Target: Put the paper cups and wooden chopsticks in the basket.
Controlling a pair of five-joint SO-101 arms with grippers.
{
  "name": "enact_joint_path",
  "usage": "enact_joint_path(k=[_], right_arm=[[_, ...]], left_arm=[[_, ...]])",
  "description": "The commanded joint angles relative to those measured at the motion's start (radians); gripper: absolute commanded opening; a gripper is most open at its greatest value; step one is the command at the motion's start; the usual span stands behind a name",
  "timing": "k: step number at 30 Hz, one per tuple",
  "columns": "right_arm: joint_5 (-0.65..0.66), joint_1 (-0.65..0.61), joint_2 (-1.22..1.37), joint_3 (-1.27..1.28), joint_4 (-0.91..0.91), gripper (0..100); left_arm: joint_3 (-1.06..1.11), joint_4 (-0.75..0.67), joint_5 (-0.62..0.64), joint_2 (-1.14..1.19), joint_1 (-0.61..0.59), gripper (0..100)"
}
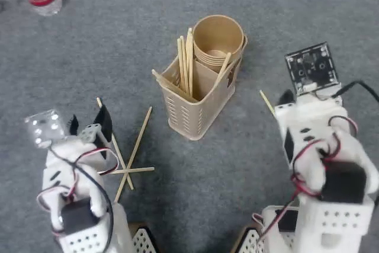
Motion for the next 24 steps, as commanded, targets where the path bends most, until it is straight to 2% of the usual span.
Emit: enact_joint_path(k=[1,3,7,12,17,24], right_arm=[[0.058,0.077,0.067,-0.046,0.048,19.9],[0.071,0.116,0.105,-0.046,0.054,19.9],[0.097,0.168,0.163,-0.046,0.054,19.9],[0.126,0.193,0.226,-0.044,0.045,19.9],[0.181,0.199,0.334,0.002,-0.027,19.8],[0.193,0.217,0.55,0.091,-0.188,19.8]], left_arm=[[-0.177,-0.012,-0.034,0.265,0.023,23],[-0.318,0.012,-0.046,0.456,0.023,23],[-0.624,0.17,-0.075,0.872,0.06,23],[-0.835,0.247,-0.107,1.261,0.071,23],[-0.92,0.23,-0.11,1.471,0.029,23],[-0.934,0.146,-0.106,1.619,-0.06,23]])
